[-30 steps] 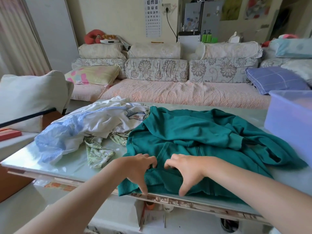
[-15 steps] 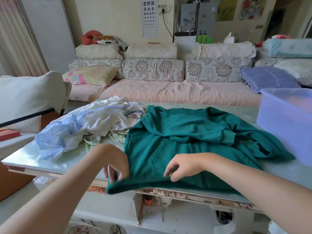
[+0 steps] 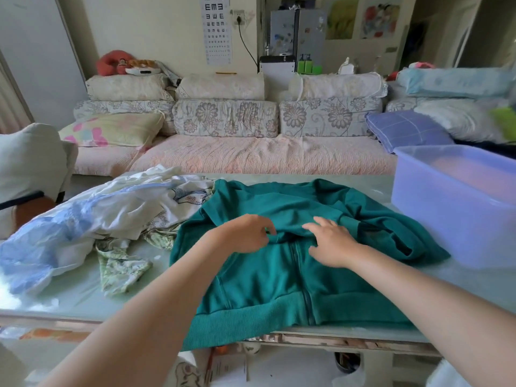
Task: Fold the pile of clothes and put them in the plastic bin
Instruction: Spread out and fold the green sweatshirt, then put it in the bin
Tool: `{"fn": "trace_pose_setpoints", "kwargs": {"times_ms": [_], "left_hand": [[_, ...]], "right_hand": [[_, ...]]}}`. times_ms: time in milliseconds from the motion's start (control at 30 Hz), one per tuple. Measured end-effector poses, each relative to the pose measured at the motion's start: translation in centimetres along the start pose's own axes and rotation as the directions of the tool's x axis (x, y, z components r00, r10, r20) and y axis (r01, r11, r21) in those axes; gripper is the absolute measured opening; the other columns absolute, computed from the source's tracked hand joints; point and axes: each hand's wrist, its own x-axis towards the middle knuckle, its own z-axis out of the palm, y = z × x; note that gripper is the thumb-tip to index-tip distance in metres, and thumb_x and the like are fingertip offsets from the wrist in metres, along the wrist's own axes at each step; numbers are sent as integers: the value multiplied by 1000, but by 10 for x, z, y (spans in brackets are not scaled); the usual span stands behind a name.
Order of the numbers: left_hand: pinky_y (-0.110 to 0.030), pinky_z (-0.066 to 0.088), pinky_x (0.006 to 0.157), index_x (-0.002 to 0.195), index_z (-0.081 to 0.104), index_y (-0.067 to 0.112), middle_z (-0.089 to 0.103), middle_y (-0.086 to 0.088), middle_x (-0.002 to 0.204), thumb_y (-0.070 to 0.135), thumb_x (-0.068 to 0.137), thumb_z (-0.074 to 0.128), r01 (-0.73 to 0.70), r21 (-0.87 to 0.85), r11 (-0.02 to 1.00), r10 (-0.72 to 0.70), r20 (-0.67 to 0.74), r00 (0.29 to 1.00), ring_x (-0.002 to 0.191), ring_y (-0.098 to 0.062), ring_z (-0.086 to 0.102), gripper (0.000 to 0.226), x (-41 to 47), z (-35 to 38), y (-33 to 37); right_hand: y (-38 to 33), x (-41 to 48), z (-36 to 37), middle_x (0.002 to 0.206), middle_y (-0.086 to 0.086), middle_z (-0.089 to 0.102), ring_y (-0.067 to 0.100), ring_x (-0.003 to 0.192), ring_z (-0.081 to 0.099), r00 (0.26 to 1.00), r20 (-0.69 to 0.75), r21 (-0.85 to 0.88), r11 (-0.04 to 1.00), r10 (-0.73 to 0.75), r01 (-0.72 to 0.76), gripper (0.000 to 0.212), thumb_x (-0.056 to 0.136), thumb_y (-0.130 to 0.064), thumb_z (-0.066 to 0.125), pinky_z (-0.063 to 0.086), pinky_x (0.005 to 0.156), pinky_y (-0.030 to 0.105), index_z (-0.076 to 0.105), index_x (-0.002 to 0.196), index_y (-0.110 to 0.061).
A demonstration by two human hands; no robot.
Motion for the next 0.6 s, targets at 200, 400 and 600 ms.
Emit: {"fn": "trace_pose_setpoints", "kwargs": {"times_ms": [200,400,600], "left_hand": [[-33,43,98,136,53,24,58,-4,131,19,97,45,-149,37,988,153,-201,967,119,-25,54,40,72,23,29],[-41,32,111,148,38,25,44,-3,147,31,101,43,-178,118,977,196,-165,967,139,-24,33,48,134,50,52],[-44,29,114,151,31,32,33,2,155,43,100,43,-202,132,970,220,-144,965,143,-23,26,53,178,65,74]], "right_hand": [[42,18,-5,166,4,18,27,152,14,982,152,67,990,113,-124,52,104,-46,32,14,120,49,34,154,-30],[73,29,-13,116,-4,71,18,111,62,997,47,388,918,67,-80,28,98,-37,51,47,91,28,74,111,-31],[143,35,-19,133,-4,57,22,121,53,920,-301,213,958,250,-191,35,93,-19,49,44,95,35,62,124,-29]]}}
